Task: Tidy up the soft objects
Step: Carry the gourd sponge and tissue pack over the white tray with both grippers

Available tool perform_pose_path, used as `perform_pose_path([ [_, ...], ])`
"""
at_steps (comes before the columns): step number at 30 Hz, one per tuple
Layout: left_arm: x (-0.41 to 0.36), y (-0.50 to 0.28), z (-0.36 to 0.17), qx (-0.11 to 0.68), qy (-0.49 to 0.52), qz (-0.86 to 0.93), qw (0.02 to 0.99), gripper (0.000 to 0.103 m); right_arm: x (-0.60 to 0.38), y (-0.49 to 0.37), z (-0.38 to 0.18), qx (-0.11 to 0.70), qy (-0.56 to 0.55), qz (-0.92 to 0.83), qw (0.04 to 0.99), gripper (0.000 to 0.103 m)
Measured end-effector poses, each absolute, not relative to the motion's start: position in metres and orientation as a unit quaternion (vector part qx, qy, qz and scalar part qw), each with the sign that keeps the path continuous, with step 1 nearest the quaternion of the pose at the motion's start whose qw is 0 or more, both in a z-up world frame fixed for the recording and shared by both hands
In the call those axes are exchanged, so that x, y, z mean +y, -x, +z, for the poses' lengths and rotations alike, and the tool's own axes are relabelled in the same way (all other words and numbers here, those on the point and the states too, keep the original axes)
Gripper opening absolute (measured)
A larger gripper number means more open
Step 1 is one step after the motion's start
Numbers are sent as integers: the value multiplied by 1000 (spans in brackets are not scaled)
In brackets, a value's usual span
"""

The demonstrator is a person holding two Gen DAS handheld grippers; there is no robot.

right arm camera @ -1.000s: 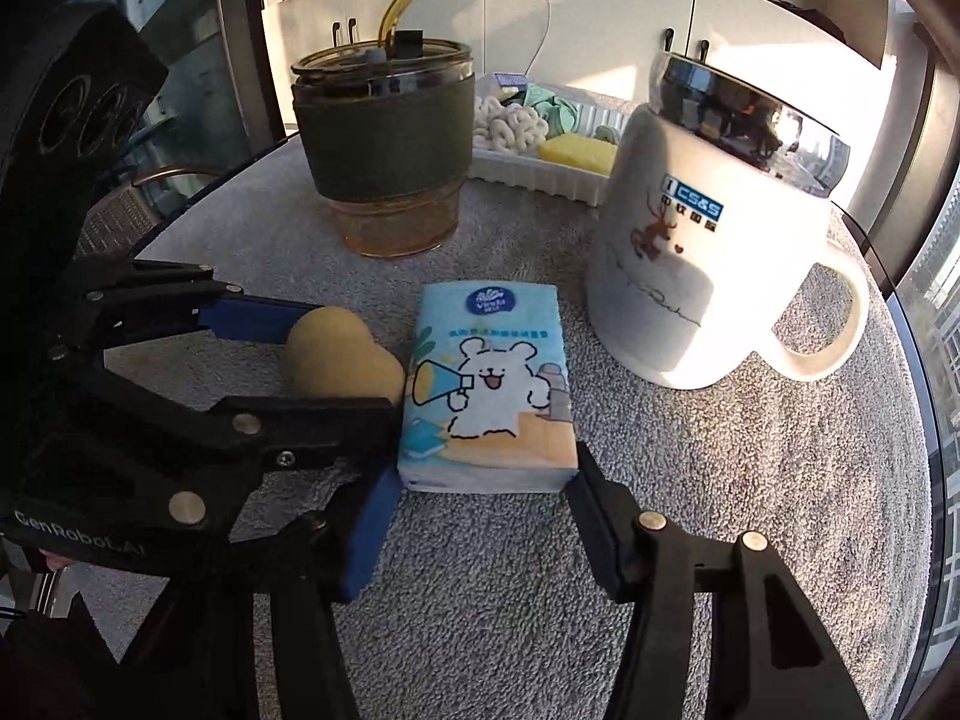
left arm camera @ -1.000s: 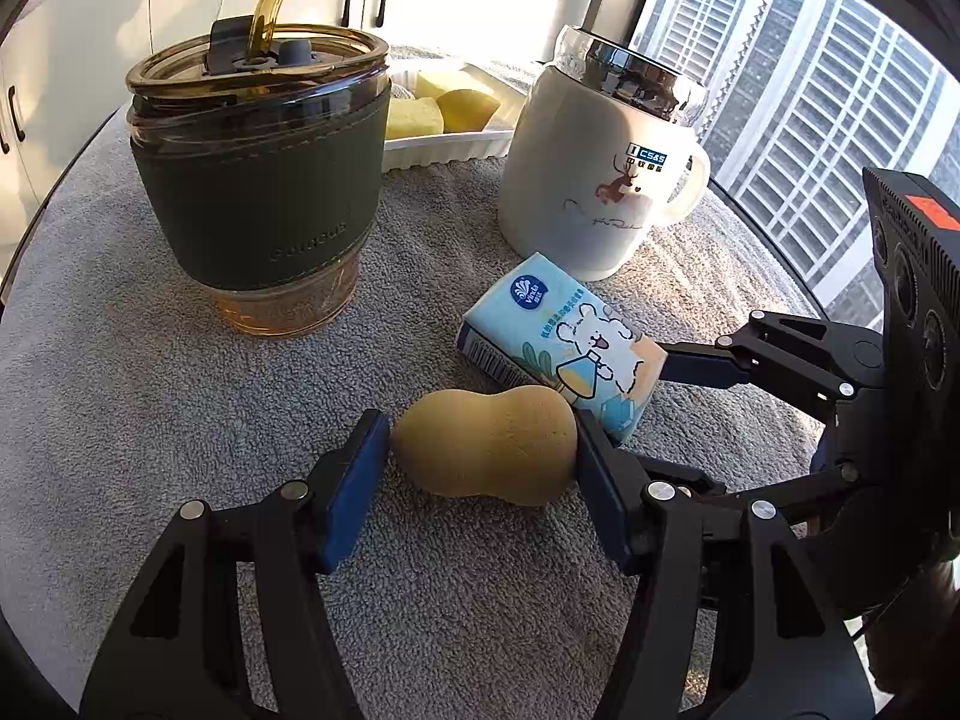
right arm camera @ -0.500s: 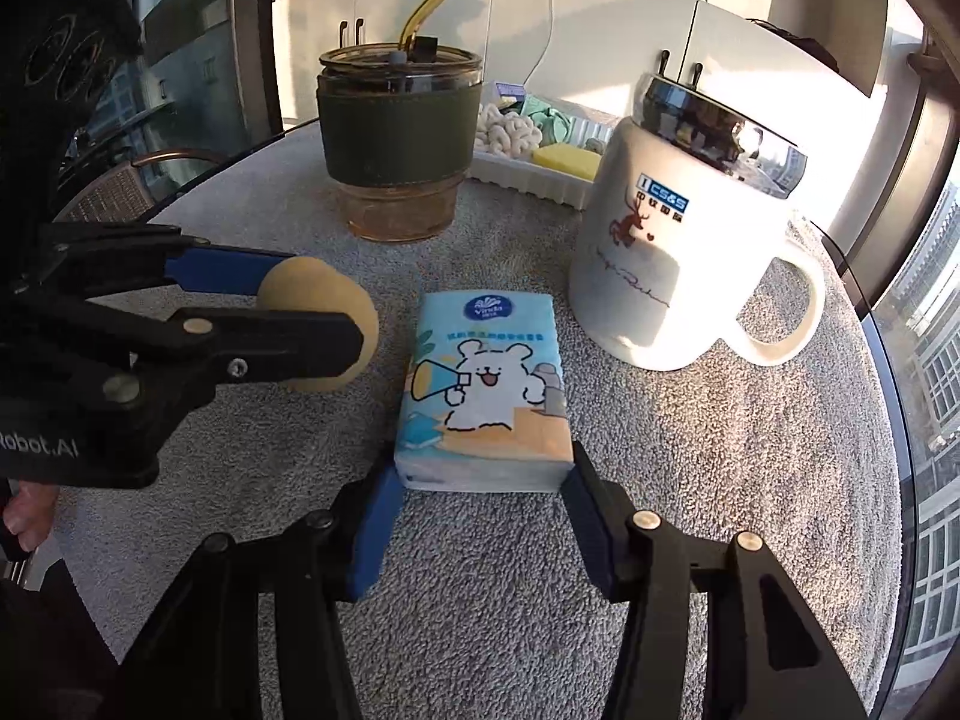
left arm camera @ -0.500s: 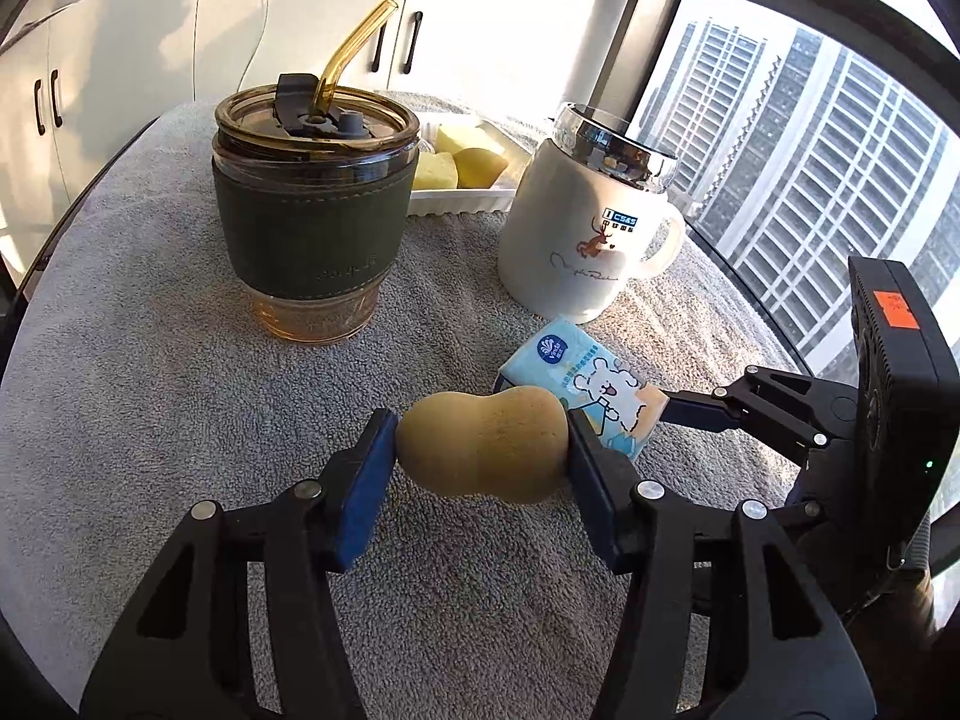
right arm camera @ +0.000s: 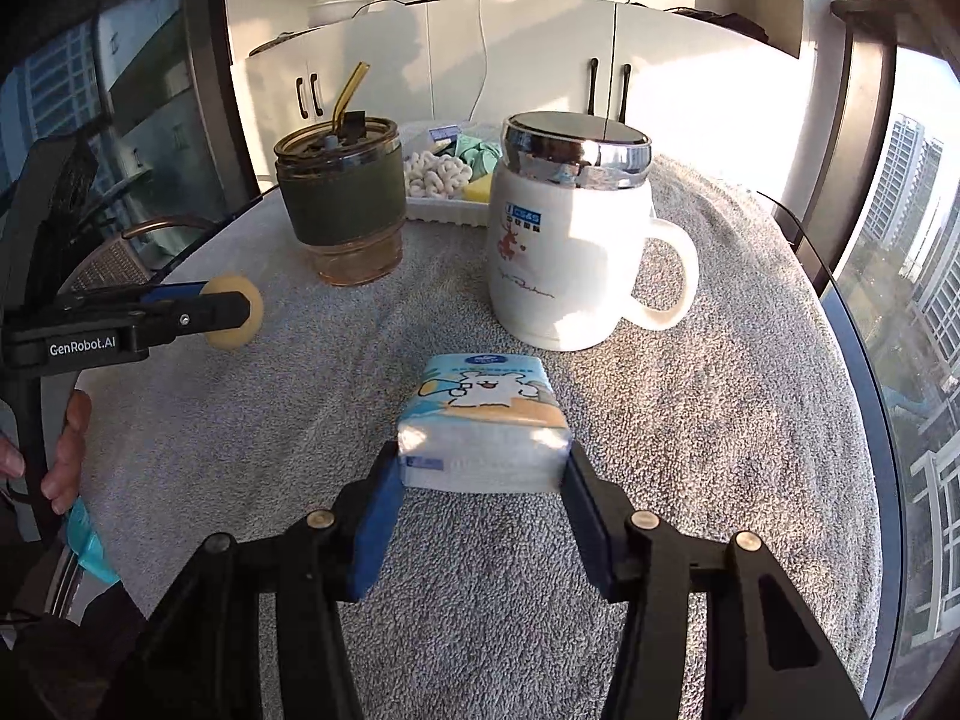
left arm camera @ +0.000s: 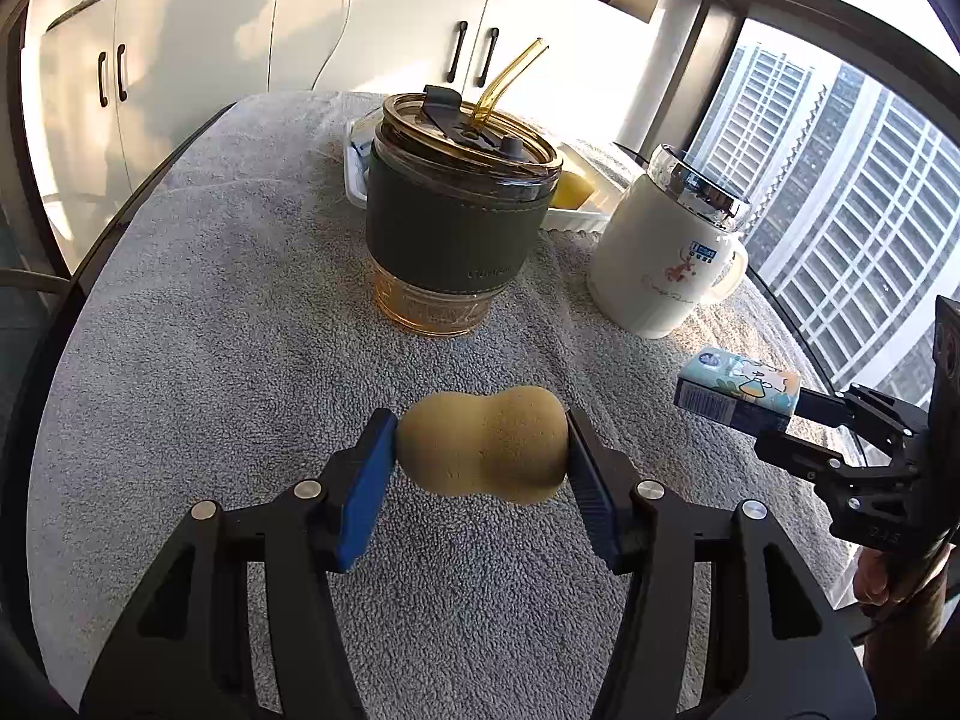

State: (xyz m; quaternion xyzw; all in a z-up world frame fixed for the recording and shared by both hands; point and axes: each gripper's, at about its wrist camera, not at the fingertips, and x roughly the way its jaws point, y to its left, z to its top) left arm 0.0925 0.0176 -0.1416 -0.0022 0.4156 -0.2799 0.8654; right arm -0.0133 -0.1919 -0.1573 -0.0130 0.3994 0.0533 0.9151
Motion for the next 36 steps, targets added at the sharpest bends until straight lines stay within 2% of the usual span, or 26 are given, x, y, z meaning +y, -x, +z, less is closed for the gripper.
perform_pose_path([
  [6,19,-88,-141,409,-11,-273,871,54,-202,23,-137,371,-4,46,927,54],
  [14,29,-94,-132,399,-9,-261,879,54,-229,27,-133,373,-20,5,928,55],
  [36,63,-160,-128,396,-20,-193,897,54,-313,-10,-132,377,-39,-91,921,55],
])
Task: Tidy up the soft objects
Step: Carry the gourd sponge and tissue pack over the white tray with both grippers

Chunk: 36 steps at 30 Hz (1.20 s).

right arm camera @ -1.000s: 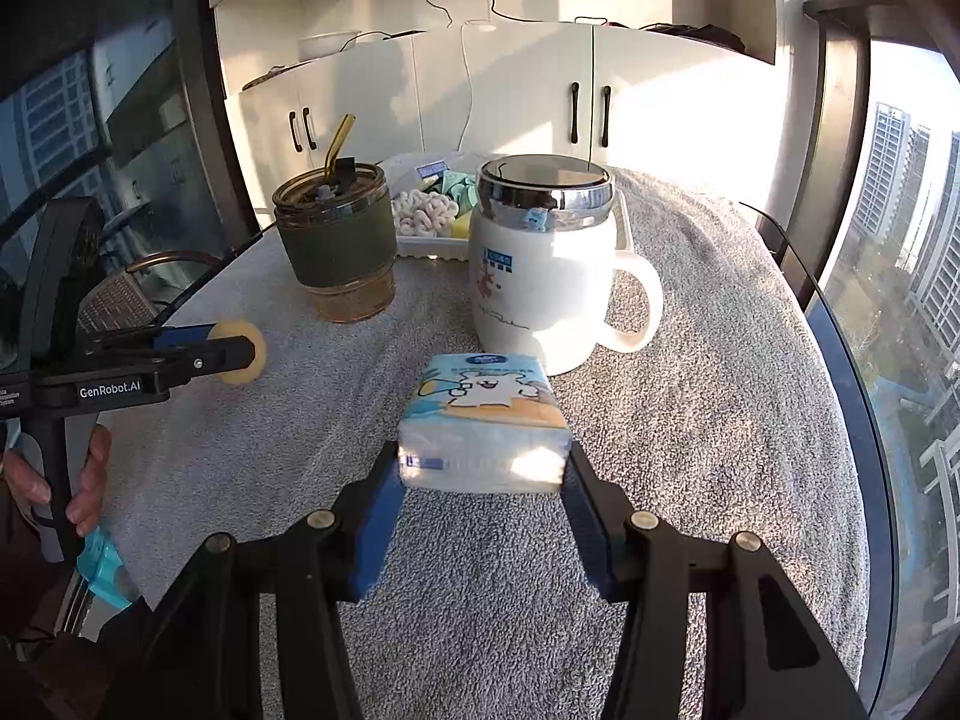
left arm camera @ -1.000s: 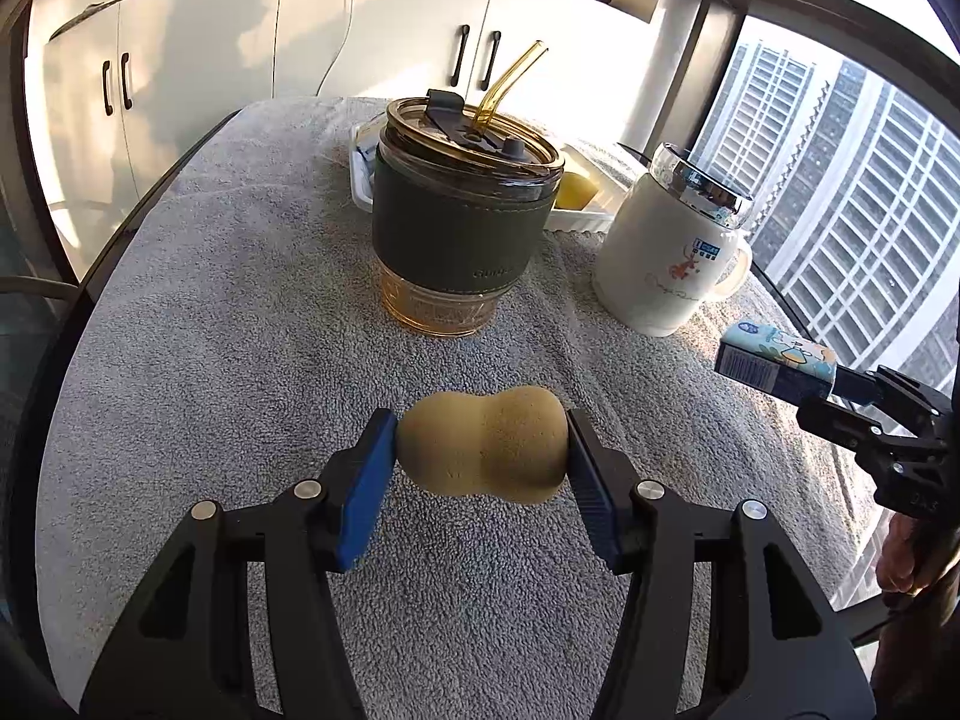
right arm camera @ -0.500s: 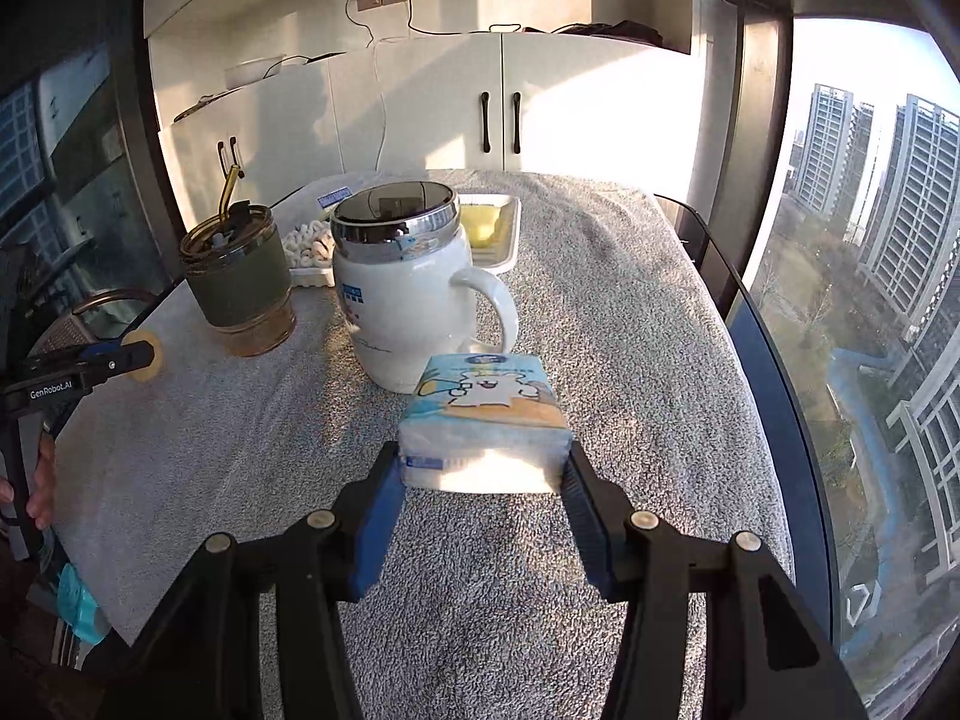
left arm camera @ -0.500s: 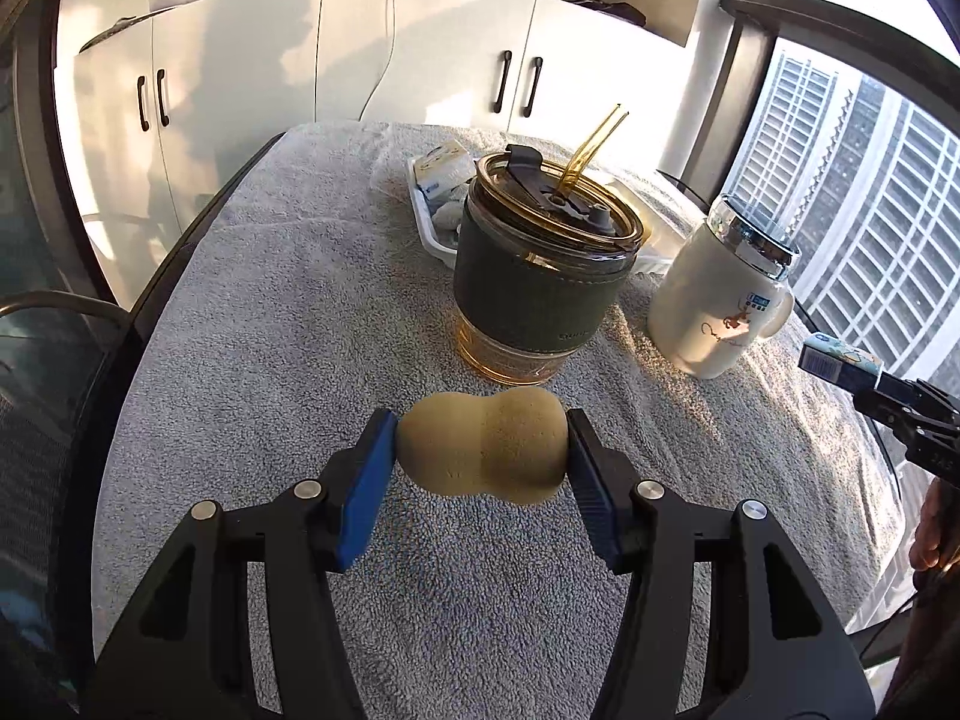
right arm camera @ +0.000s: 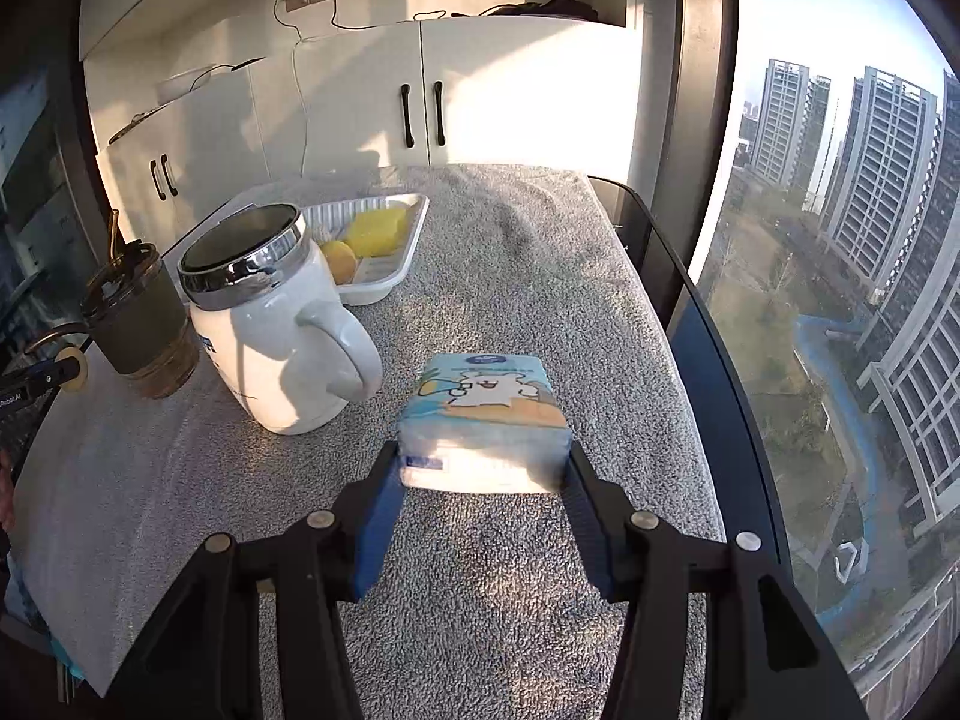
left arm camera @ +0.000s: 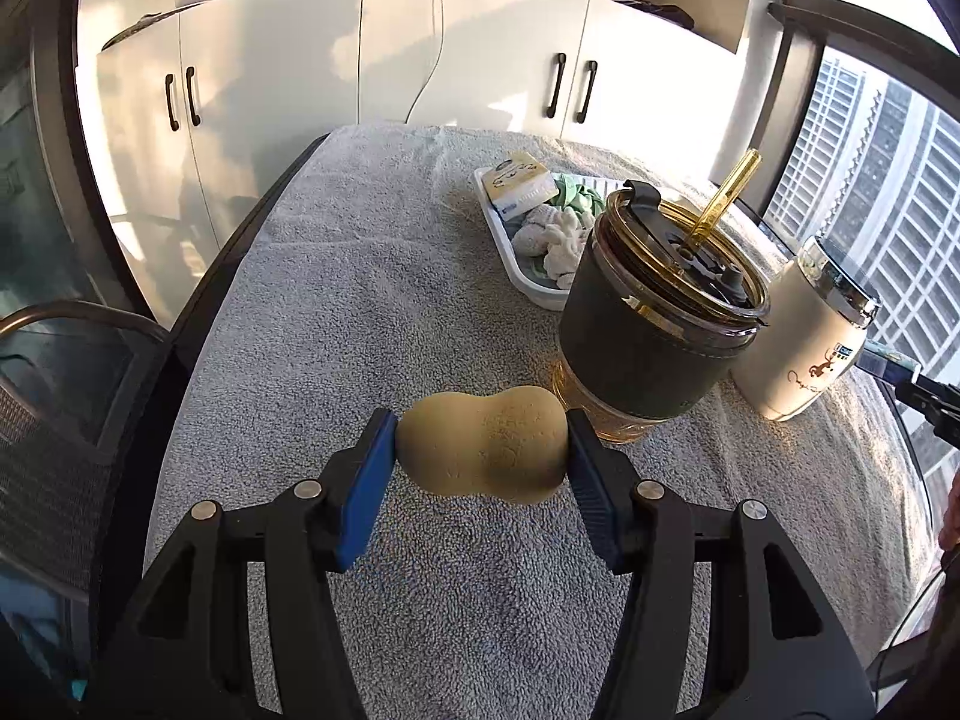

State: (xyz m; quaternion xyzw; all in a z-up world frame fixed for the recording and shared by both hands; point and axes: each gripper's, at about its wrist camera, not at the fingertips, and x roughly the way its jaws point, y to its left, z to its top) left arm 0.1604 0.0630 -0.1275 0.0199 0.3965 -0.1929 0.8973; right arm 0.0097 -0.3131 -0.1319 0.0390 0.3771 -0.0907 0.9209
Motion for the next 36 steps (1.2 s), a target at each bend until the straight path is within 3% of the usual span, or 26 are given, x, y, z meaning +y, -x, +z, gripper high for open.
perform_pose_path([
  [23,77,-285,-120,392,4,-155,907,54,-367,-139,-124,390,-46,-91,915,55],
  [36,17,-343,-109,366,-48,-205,906,54,-341,-228,-106,391,-1,-32,920,55],
])
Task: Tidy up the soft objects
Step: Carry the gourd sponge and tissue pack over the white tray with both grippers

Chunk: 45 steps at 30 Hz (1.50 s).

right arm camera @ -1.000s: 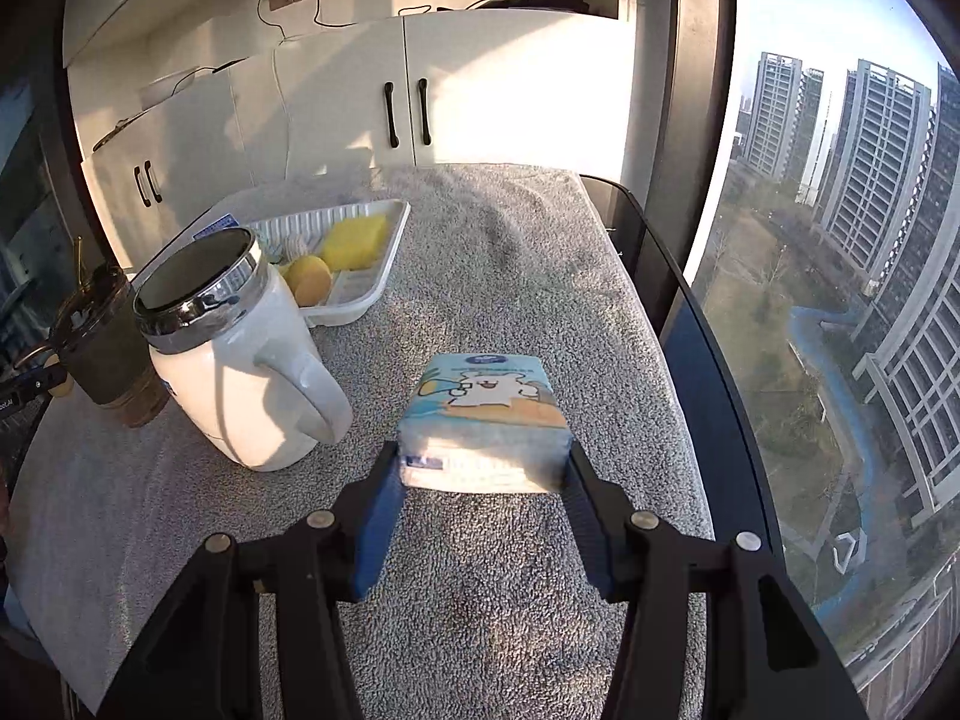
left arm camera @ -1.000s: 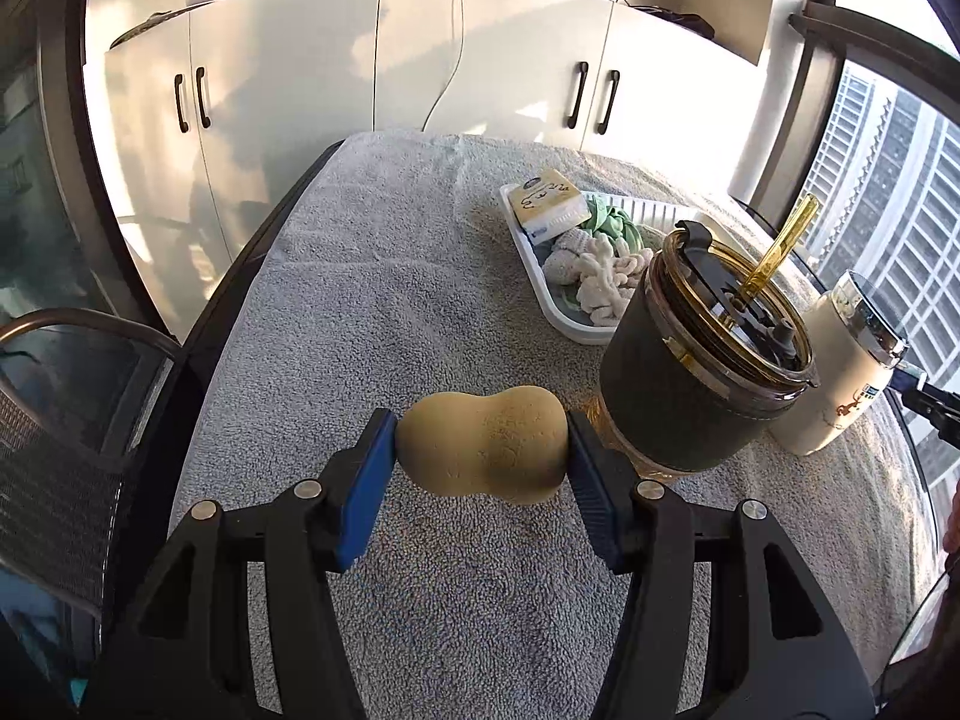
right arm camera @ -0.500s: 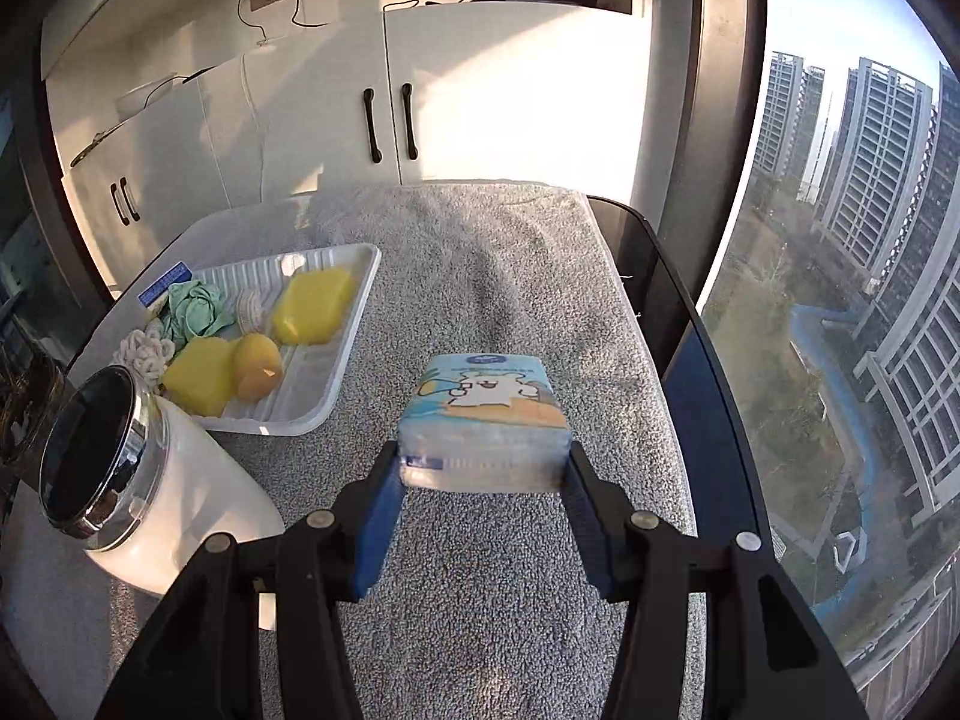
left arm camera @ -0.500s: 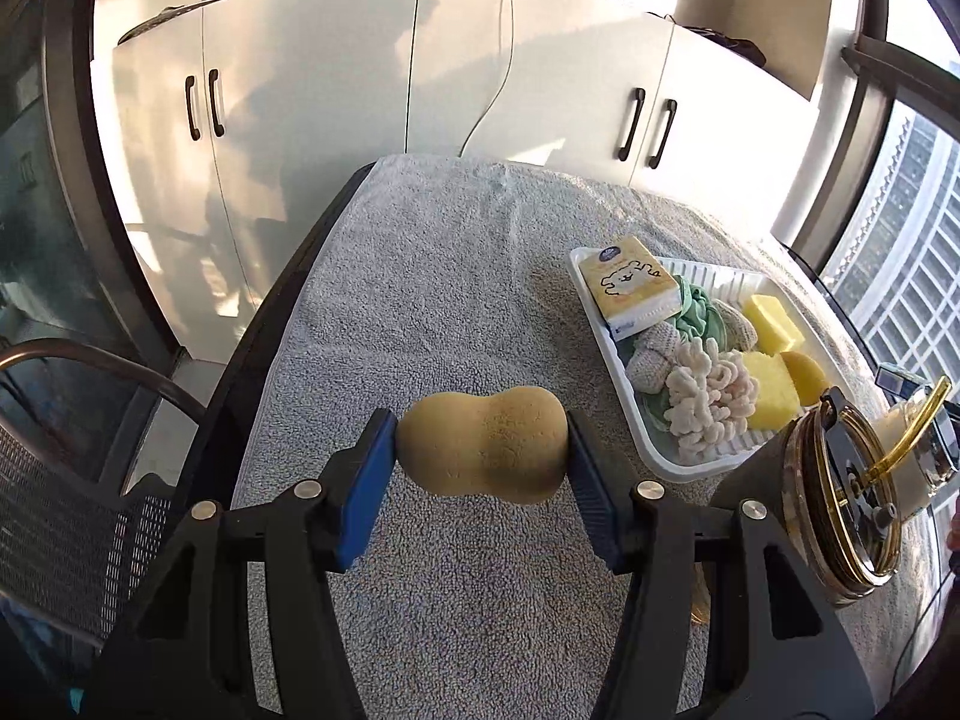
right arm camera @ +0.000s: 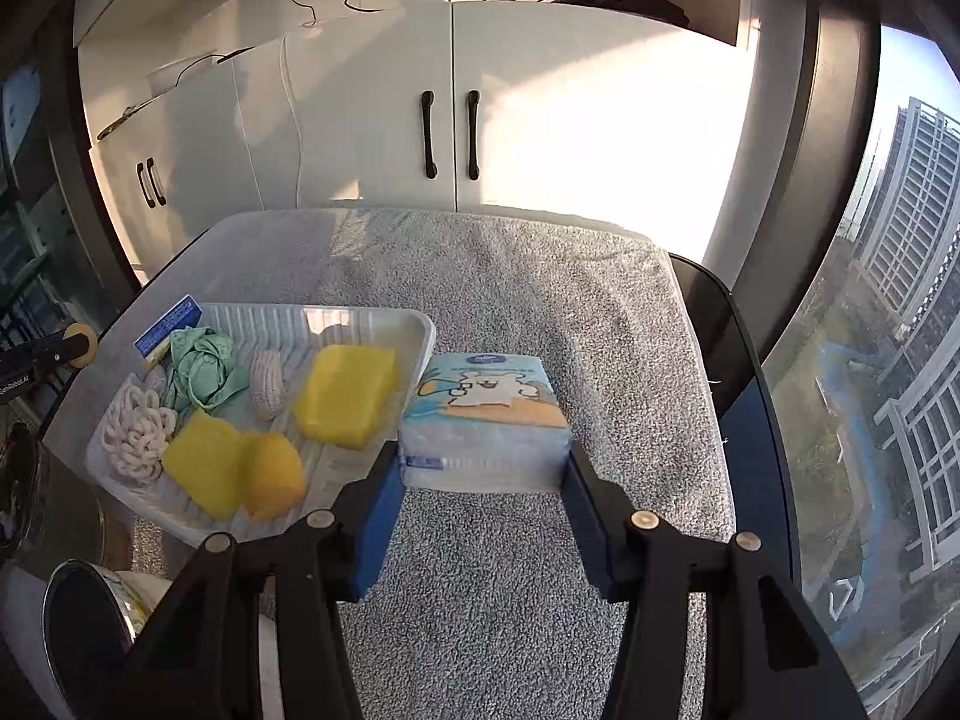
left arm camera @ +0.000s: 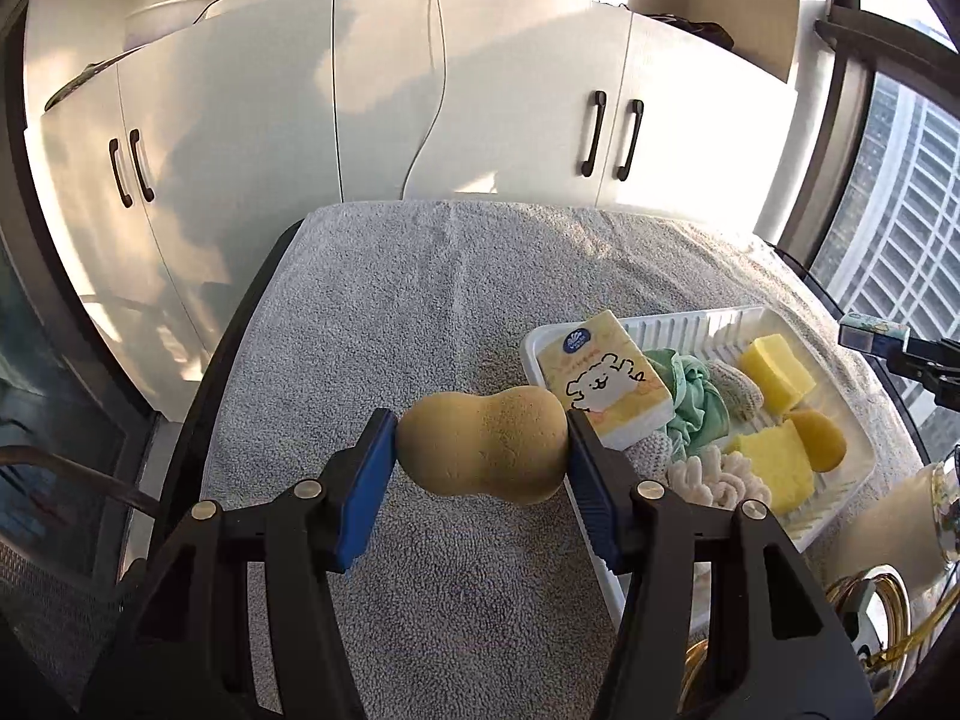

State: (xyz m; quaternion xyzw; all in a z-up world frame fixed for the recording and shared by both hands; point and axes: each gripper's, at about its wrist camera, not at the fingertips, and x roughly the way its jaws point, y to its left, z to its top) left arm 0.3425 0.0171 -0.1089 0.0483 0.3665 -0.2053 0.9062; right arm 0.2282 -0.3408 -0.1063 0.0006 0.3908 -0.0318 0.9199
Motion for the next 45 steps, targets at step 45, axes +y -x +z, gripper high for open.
perform_pose_path([
  [45,-110,-333,-125,383,-240,-343,824,75,-246,-316,-147,482,138,108,859,57],
])
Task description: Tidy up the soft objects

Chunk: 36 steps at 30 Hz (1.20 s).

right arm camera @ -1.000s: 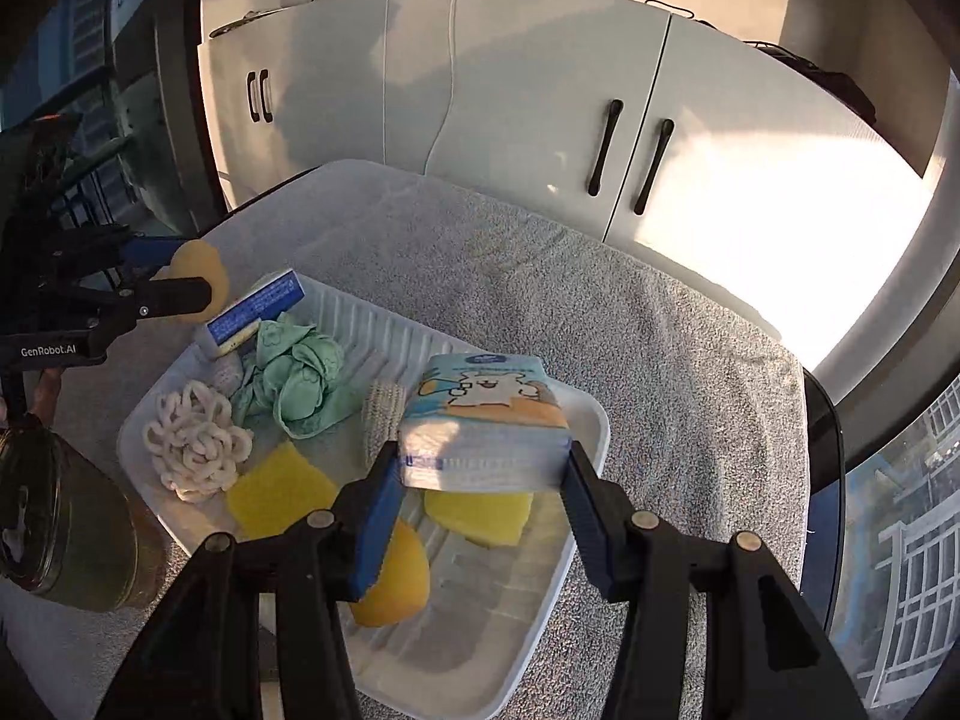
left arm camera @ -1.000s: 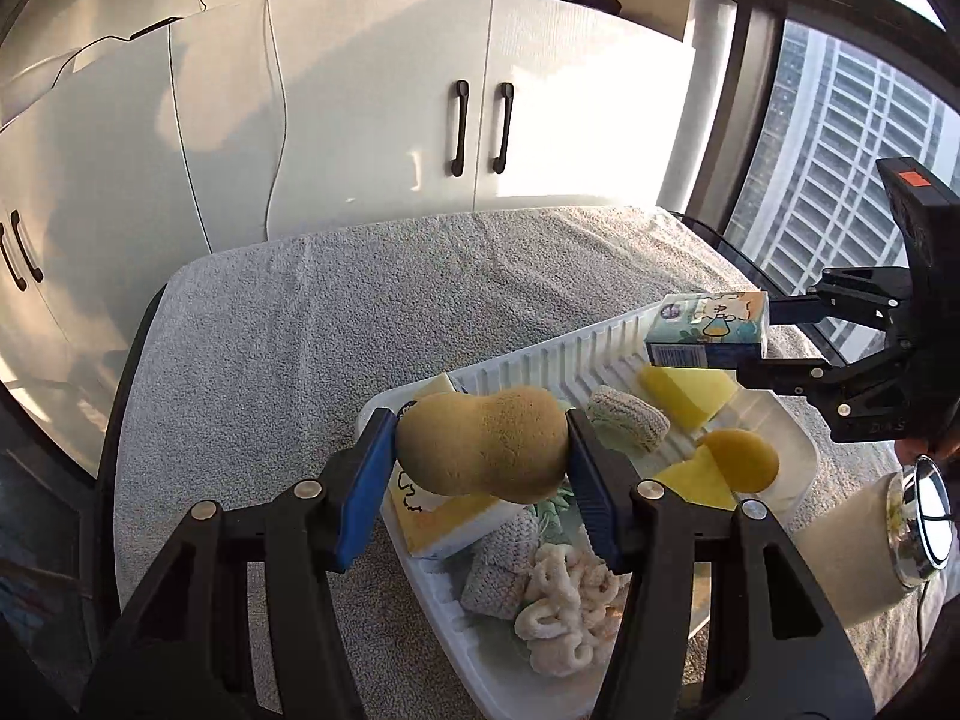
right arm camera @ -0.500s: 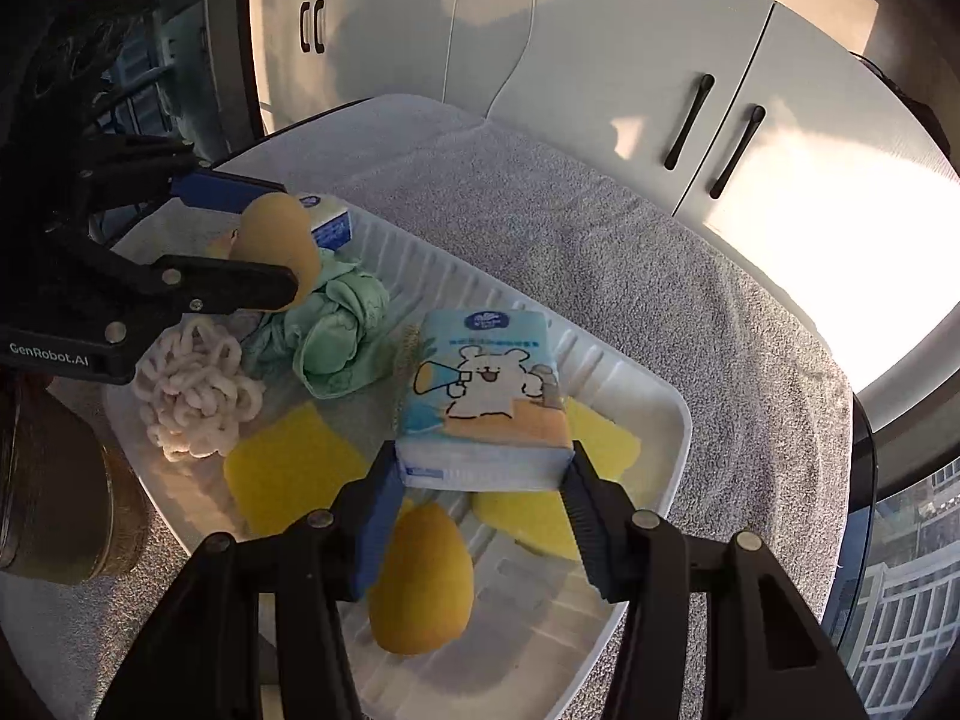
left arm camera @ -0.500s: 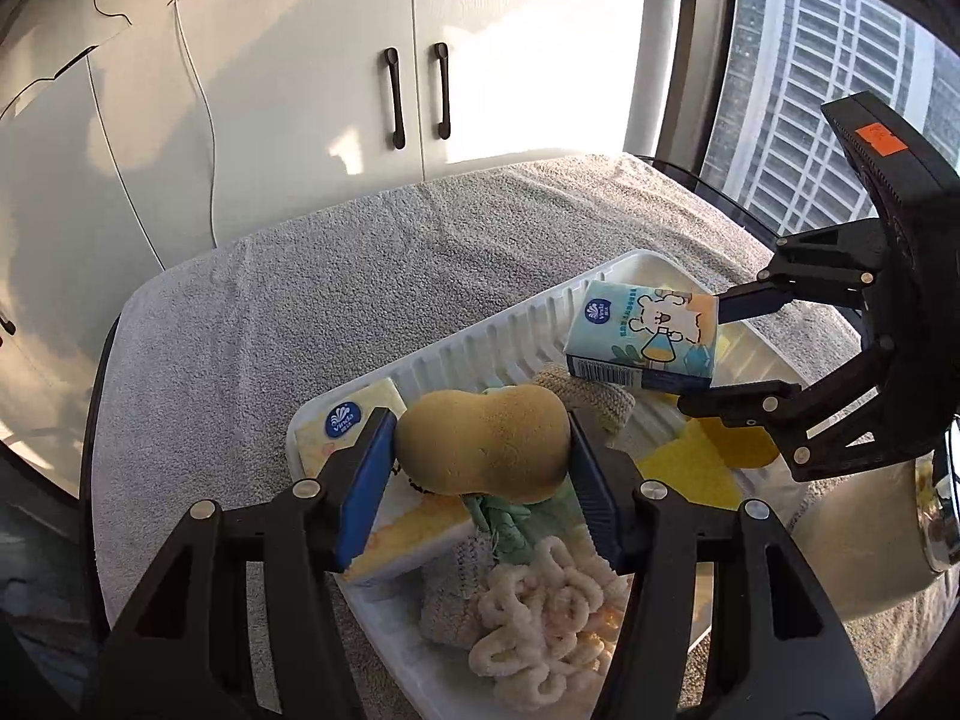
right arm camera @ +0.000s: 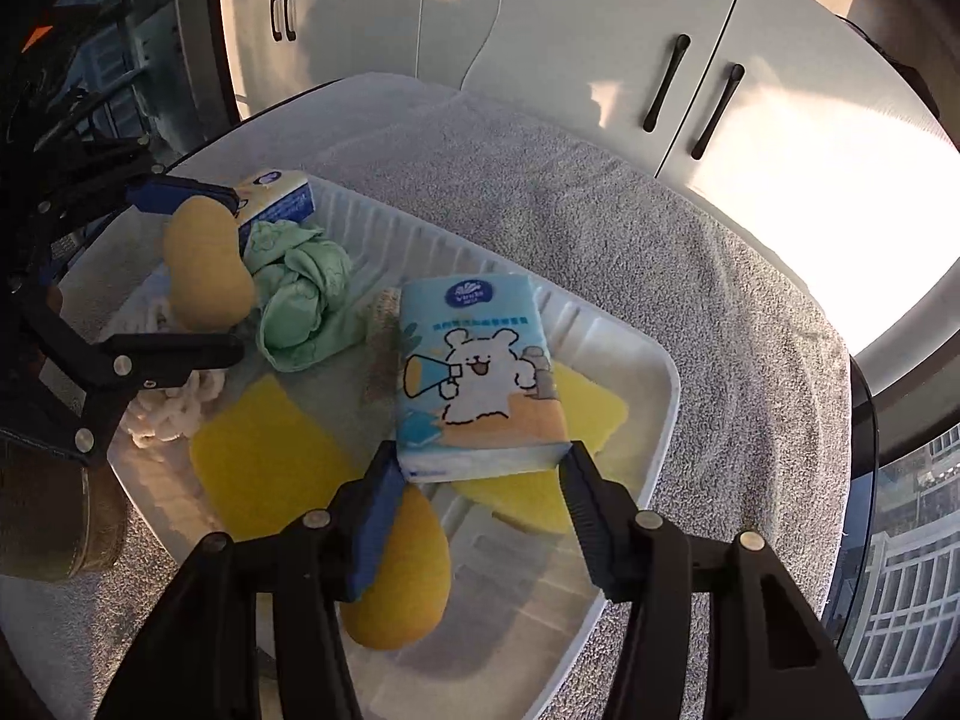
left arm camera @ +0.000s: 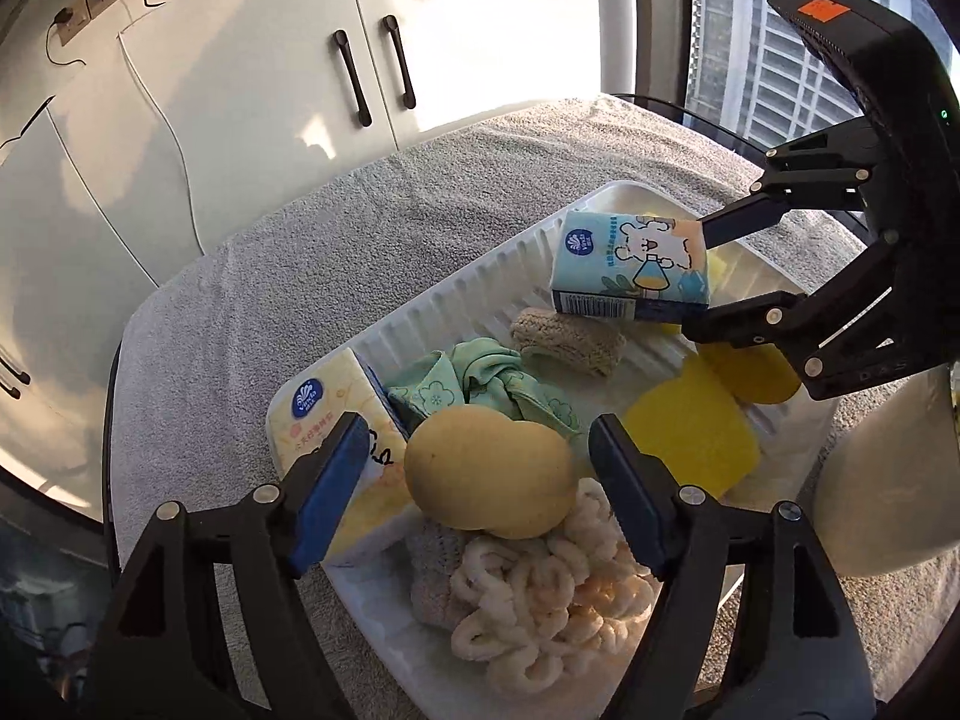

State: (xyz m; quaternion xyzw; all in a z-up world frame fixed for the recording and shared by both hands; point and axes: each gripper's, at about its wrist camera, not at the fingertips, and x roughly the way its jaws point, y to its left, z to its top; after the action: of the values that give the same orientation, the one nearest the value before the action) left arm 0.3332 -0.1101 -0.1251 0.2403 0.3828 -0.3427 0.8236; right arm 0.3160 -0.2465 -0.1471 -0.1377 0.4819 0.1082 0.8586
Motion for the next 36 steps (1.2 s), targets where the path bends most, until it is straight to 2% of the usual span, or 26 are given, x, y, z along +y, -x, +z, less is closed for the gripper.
perform_pose_path([
  [3,-110,-331,-123,379,-244,-339,826,75,-247,-311,-142,479,140,107,860,59],
  [7,-105,-324,-113,364,-242,-341,832,75,-252,-306,-135,474,129,109,864,69],
  [18,-66,-320,-82,326,-188,-260,889,75,-291,-283,-114,450,45,43,891,70],
  [24,-22,-325,-86,345,-137,-216,903,75,-333,-261,-118,457,-18,0,889,71],
  [36,51,-298,-101,347,-93,-147,922,75,-378,-191,-129,446,-53,-63,891,71],
])
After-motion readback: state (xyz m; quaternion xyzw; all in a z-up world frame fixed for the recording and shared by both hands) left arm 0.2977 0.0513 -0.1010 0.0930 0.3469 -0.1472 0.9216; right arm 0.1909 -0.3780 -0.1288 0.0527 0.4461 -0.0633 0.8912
